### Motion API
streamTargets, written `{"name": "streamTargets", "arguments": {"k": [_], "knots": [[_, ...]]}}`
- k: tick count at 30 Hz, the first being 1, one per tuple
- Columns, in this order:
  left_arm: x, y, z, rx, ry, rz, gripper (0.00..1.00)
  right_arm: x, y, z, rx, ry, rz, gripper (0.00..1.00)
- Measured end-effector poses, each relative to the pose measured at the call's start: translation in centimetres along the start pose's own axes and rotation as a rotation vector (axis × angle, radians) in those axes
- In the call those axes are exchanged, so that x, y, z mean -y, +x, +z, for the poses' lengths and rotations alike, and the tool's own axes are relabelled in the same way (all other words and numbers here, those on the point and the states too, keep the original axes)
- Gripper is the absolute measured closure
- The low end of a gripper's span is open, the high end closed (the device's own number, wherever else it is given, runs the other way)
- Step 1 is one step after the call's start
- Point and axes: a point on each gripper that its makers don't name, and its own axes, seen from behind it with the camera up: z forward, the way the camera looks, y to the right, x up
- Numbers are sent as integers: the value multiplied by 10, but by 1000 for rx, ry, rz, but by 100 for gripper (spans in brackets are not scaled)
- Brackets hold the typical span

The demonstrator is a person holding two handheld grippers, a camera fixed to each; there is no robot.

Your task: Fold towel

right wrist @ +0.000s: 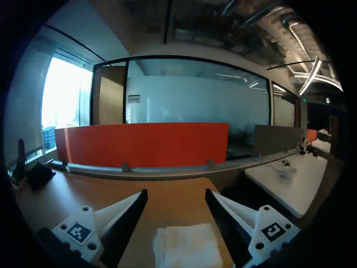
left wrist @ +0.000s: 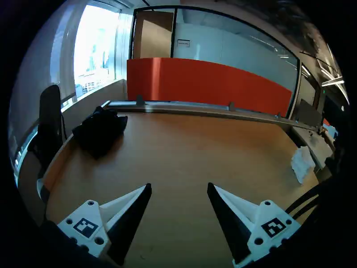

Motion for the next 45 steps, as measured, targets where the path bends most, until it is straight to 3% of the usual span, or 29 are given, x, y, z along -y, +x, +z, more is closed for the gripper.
{"name": "streamTargets", "arguments": {"k": [9,18,27,36,45], "knots": [[12,42,5,-98,14,20,7,35,18,0,-34,21,2,0],[19,90,15,-199,4,17,8,86,35,0,-55,65,6,0],[31,139,20,-307,15,45,8,133,45,3,-66,93,-3,0],[34,165,20,-368,-2,23,7,181,53,0,-83,120,10,0],[40,175,18,-406,-4,26,8,210,57,-4,-93,140,16,0]]}}
